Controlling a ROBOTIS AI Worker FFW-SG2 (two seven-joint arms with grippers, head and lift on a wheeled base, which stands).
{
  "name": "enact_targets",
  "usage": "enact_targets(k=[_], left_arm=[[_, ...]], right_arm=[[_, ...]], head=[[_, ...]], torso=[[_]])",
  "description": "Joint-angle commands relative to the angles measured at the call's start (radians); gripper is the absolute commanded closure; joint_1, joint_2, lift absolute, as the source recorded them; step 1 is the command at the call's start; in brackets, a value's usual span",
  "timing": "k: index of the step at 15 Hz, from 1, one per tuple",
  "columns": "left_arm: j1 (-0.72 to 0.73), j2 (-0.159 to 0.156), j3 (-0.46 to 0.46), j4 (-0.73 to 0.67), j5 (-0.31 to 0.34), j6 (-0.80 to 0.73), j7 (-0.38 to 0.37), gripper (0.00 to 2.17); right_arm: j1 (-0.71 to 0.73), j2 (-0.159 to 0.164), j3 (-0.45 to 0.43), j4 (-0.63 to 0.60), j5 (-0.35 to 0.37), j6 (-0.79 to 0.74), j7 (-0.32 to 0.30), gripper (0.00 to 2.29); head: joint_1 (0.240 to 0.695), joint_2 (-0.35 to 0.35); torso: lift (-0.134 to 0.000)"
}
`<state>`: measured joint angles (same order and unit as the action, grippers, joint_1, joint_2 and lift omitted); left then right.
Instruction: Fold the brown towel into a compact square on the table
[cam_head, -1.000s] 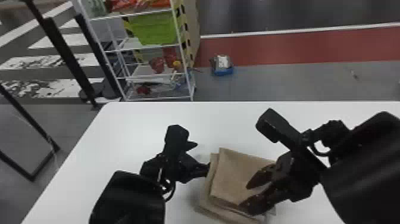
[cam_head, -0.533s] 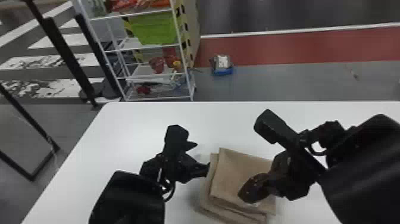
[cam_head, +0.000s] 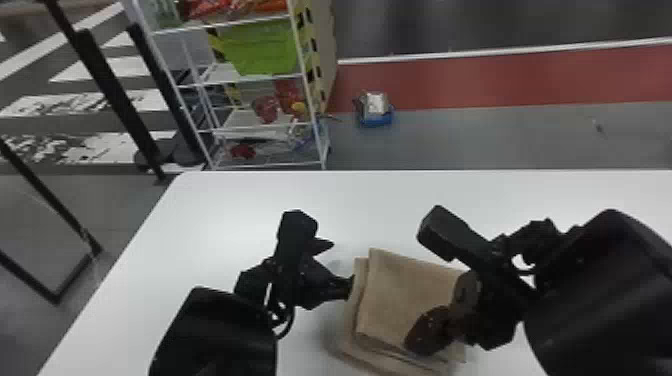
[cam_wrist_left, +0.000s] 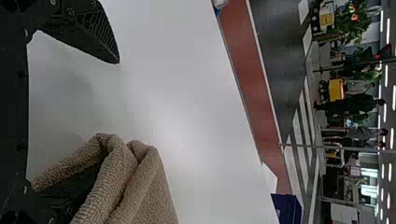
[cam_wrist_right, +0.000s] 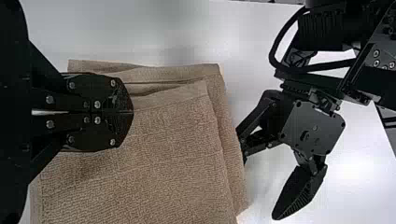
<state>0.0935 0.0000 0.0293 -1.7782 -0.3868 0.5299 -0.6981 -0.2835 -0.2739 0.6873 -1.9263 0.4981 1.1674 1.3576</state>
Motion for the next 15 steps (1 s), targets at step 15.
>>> enact_targets(k=[15], left_arm=[[-0.038, -0.003, 0.123, -0.101, -0.305, 0.012, -0.276, 0.12]], right_arm=[[0.017, -0.031, 0.000, -0.017, -0.006, 0.001, 0.009, 1.65]], head=[[0.695, 0.256]], torso=[[-0.124]])
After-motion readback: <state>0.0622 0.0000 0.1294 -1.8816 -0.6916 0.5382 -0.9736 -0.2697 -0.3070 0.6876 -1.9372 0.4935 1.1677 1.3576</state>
